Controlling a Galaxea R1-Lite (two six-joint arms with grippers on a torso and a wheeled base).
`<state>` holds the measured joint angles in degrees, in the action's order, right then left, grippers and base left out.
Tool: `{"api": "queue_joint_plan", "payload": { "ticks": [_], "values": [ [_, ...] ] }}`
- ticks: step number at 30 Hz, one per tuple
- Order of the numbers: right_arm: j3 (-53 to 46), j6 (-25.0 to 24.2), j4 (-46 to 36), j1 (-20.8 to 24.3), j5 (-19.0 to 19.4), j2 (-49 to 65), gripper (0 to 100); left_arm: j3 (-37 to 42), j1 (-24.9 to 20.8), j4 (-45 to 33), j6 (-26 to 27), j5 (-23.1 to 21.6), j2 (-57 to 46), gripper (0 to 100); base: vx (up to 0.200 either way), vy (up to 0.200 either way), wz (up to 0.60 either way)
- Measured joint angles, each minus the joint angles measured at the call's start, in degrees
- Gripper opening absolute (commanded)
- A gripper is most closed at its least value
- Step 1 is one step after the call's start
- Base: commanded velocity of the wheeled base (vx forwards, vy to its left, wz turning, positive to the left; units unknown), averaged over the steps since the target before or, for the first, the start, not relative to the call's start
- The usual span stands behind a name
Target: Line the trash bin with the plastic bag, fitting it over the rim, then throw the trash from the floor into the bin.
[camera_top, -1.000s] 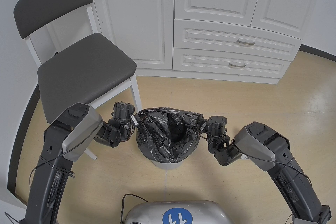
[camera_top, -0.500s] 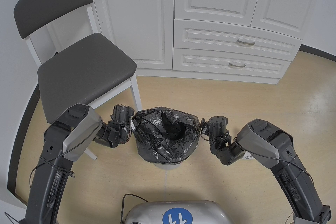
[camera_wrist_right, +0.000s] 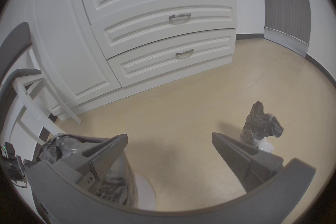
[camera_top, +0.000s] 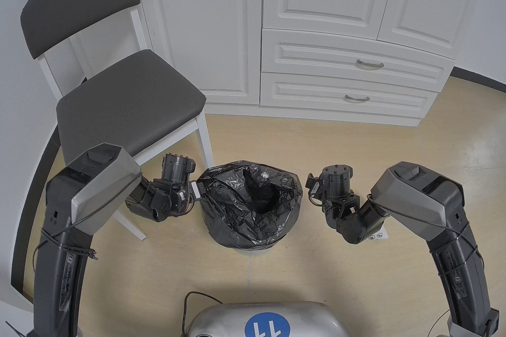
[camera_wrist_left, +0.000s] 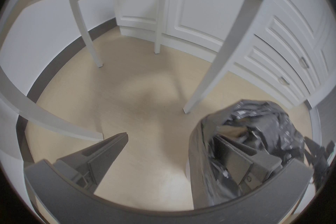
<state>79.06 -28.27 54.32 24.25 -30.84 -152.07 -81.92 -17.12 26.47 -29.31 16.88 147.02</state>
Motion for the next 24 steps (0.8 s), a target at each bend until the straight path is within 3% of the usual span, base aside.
{"api": "queue_joint_plan", "payload": {
  "ticks": [9,17,24],
  "values": [
    [-11.06,2.74,0.09,7.41,0.50,7.03,100,13.85,-0.02,0.79,8.46,-10.02,-10.30,100,0.000,0.000,0.00],
    [-7.70,2.74,-0.45,9.98,-0.02,4.18,100,17.40,-0.40,2.55,9.80,-11.14,-14.24,100,0.000,0.000,0.00],
    [-6.24,2.90,-4.12,9.02,-1.58,2.54,100,17.59,-0.46,2.65,9.87,-11.03,-15.15,100,0.000,0.000,0.00]
  ]
}}
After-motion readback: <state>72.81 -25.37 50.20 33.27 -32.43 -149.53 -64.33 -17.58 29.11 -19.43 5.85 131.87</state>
